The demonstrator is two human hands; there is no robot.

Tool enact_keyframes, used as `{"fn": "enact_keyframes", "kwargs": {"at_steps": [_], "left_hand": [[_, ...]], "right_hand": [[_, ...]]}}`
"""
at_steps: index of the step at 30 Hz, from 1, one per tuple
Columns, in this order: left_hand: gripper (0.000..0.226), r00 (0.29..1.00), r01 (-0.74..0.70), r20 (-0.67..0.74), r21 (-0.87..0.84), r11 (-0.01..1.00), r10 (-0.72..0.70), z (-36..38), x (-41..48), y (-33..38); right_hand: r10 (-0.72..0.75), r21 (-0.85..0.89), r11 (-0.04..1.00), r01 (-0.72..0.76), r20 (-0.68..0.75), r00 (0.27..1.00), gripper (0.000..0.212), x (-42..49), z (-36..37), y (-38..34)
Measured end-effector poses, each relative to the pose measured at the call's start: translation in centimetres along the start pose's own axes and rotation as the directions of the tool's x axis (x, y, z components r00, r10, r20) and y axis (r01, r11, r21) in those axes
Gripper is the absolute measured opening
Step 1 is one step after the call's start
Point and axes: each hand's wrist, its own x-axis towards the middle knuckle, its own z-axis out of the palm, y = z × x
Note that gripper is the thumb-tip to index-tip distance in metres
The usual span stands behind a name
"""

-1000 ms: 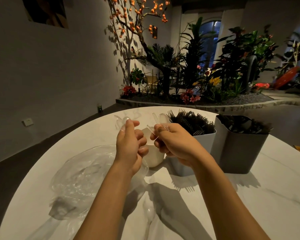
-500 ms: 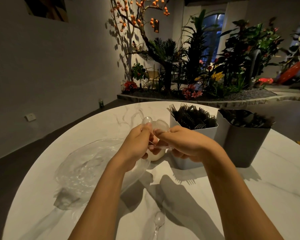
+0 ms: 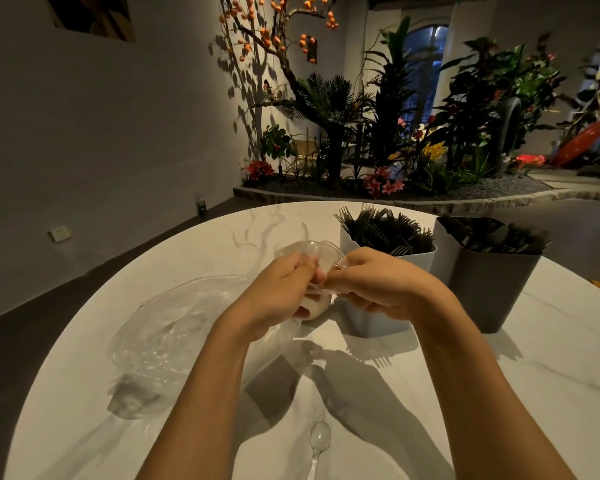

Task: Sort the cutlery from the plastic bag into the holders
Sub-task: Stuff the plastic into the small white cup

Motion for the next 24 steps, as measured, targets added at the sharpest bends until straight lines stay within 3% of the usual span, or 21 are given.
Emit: {"fn": "enact_keyframes", "kwargs": {"at_steps": [3,10,15,21,24], "left_hand": [[0.038,0.999,0.014,0.048,0.002,1.0,-0.014,0.4,-0.1,0.0],[0.039,0.981,-0.031,0.195,0.063,0.998,0.018,0.7,-0.6,0.6],[0.039,0.964,0.042,0.265,-0.2,0.979,0.013,0.4,-1.3,1.3],[0.048,0.977,0.051,0.212,-0.119,0.992,-0.025,-0.9,-1.1,0.6],[0.042,0.988,0.071,0.146,-0.176,0.982,-0.045,-2.0,-1.2,0.3]], "right_hand": [[-0.036,0.125,0.991,0.046,-0.083,0.996,0.011,0.6,0.0,0.1],[-0.068,0.071,0.992,0.101,-0.367,0.928,0.018,1.4,1.1,-0.1],[-0.134,-0.023,0.989,0.144,-0.545,0.828,0.027,2.8,1.9,0.2],[-0.157,-0.007,0.984,0.177,-0.504,0.849,0.052,1.7,2.1,-1.0],[-0.208,-0.02,0.975,0.223,-0.453,0.867,0.056,0.9,2.3,-2.1]]}}
